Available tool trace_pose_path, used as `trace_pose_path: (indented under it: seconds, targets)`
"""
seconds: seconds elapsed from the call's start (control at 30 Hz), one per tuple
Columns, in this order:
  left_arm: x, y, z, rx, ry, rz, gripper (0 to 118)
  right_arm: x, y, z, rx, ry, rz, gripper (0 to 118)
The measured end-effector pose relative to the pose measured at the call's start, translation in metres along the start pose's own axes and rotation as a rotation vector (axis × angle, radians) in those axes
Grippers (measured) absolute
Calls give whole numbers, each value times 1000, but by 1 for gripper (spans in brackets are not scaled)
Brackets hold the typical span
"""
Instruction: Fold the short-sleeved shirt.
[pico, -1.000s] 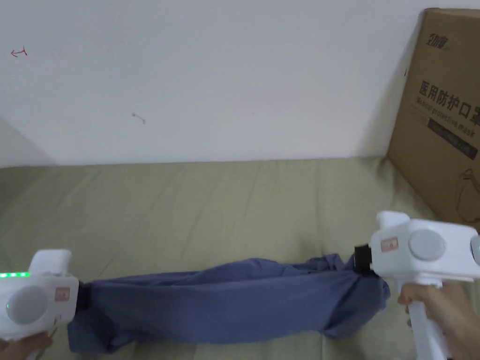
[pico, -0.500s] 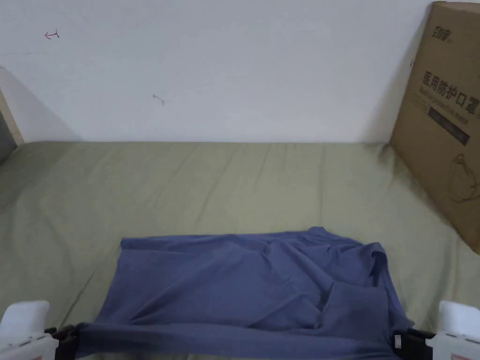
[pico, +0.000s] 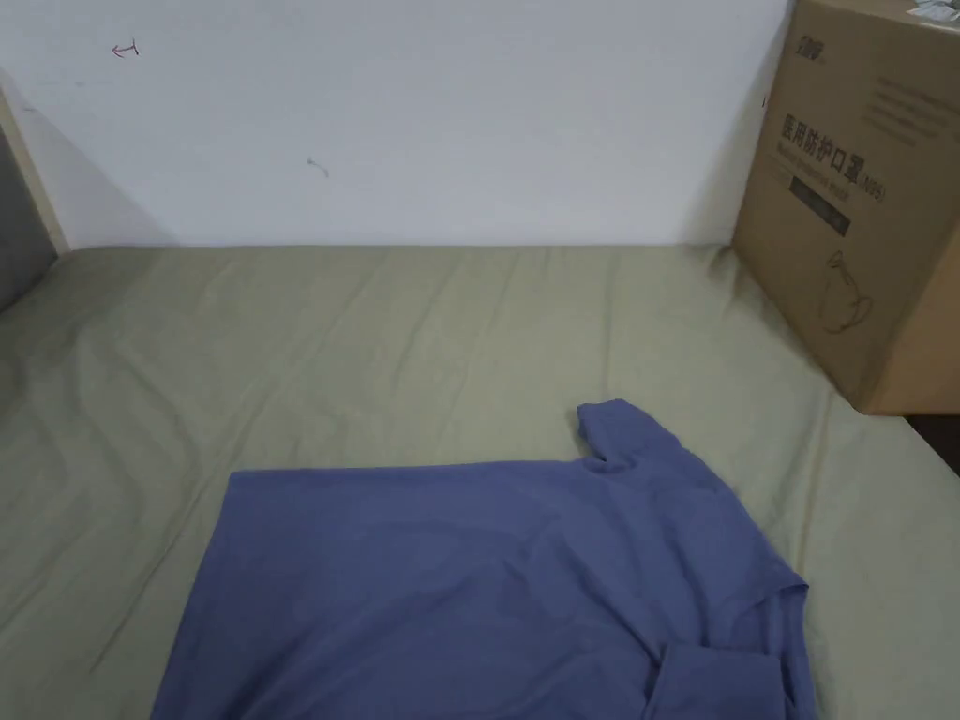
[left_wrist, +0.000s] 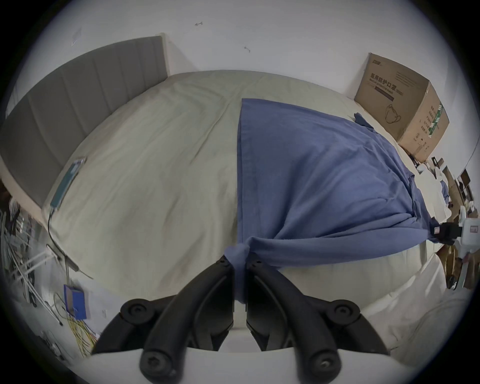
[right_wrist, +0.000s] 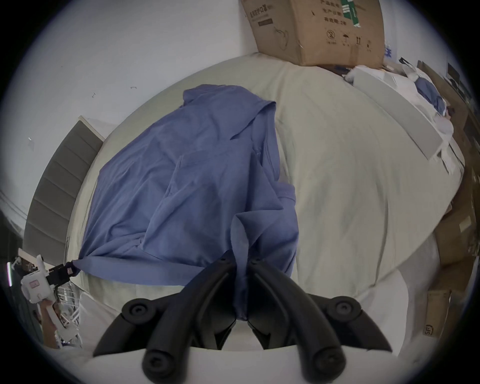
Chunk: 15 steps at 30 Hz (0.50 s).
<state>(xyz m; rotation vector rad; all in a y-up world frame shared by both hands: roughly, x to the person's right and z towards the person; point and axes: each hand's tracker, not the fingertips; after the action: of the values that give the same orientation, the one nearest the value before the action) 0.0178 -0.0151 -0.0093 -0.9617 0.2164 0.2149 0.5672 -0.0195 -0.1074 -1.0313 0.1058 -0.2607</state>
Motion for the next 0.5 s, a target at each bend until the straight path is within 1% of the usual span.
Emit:
trace_pose_path:
  seconds: [0.1,0.13,0.17,0.2,0.23,0.27,0.33,0.37,0.4,0.43,0.47,0.5]
  targets:
    - [-1,-6,-1,3,-8,22,7,-7,-5,4,14,-16,29,6]
    - [0,-5,-2,5,-8,15,16,-8,-5,4,23,-18,41,14]
    - [2,-3,-4,-2,2,6,38,-10,-4,3,29,-30,51,34]
    - [3,-2,-5,-23,27,-3,71,-12,-2,3,18,-57,75,64]
    - [3,-3,-5,-33,25,-6,108,-14,-2,3,6,-73,99,101]
    - [5,-5,-2,-29,23,-5,117,-15,-5,5,14,-69,111,111]
    - [6,-9,13,62,-19,14,117,-18,-10,16,60,-56,136,109]
    - [5,-12,23,76,-51,29,117,-19,-12,23,80,-35,147,109]
    - [4,-14,29,82,-74,57,117,-21,-14,28,76,-43,149,108]
    - [3,-16,34,68,-77,75,115,-24,-16,33,80,-51,151,101]
    - [4,-17,39,33,-61,100,110,-25,-20,41,91,-45,161,93]
    - [3,-22,48,45,-72,88,106,-28,-25,50,114,-32,173,88]
